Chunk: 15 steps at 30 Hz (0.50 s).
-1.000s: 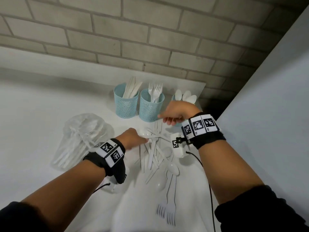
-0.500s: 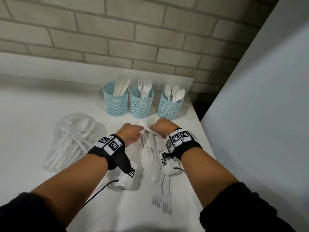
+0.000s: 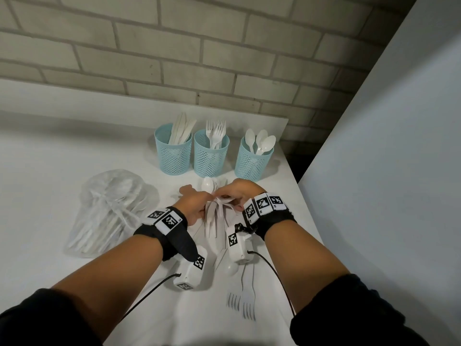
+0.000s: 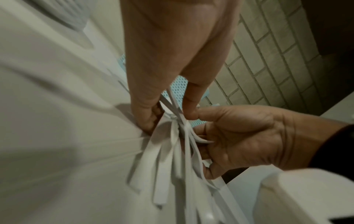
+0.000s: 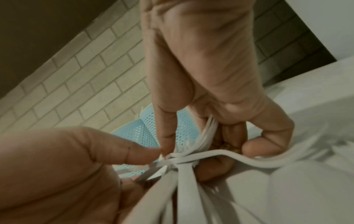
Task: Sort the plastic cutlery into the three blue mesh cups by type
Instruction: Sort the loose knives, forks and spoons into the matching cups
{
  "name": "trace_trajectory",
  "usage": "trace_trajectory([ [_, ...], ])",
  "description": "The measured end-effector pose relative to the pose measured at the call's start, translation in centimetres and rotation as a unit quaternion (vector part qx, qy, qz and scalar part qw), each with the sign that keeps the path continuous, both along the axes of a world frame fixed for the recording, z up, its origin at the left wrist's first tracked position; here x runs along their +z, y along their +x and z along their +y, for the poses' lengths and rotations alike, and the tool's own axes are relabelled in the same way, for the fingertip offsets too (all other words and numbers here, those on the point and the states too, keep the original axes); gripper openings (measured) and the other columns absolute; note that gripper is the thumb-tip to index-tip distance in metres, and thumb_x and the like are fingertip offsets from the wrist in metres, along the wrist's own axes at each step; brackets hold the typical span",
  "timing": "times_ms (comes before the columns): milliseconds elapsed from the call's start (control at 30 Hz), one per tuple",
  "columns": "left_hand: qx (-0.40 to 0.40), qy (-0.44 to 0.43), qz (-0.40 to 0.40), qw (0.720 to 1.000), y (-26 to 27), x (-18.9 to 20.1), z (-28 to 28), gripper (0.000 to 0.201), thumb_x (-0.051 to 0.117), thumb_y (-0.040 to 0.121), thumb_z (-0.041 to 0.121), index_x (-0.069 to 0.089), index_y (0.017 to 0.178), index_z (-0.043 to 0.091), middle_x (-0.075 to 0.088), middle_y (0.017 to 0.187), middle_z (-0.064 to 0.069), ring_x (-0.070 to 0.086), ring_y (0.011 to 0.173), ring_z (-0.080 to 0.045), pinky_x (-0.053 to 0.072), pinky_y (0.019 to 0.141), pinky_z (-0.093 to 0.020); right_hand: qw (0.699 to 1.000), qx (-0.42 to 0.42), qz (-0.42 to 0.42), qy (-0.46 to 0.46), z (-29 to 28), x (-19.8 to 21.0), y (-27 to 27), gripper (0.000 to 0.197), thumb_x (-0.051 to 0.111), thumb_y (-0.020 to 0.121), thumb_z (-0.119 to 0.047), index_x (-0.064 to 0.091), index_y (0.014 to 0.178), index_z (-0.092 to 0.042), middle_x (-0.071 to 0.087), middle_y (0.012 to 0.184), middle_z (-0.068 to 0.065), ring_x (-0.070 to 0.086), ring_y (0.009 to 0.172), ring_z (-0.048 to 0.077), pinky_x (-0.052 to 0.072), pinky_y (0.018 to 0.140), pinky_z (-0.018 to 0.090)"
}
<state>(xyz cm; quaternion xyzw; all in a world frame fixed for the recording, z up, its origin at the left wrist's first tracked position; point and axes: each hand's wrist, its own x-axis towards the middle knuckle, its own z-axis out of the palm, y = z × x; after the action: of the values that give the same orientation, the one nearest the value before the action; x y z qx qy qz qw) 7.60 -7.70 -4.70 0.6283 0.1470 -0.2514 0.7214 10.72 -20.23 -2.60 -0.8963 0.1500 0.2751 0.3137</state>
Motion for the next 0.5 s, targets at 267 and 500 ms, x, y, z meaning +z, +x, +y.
trace_trajectory([
  [267,0.033,0.014,-0.102,0.994,-0.8,0.2,0.3,0.102,0.063,0.08,-0.011,-0.01,0.146,0.019,0.037,0.141,-0.014,0.046,0.117,-0.022,0.041,0.095,-0.034,0.974,-0.066,0.062,0.209,-0.4,-0.6,-0.4,0.024,0.06,0.088,-0.032,0.054,0.078,-0.011,0.047,0.071,0.006,0.041,0.061,0.015,0.032,0.062,0.025],
  [500,0.061,-0.031,-0.139,0.988,-0.4,0.8,1.5,0.124,0.071,0.077,-0.003,-0.03,0.142,0.027,0.039,0.144,-0.012,0.042,0.131,-0.021,0.031,0.111,-0.045,0.923,-0.086,-0.067,0.369,-1.8,1.9,-1.0,0.002,0.059,0.089,-0.006,0.06,0.089,-0.008,0.068,0.078,0.004,0.066,0.068,0.013,0.053,0.06,0.02],
])
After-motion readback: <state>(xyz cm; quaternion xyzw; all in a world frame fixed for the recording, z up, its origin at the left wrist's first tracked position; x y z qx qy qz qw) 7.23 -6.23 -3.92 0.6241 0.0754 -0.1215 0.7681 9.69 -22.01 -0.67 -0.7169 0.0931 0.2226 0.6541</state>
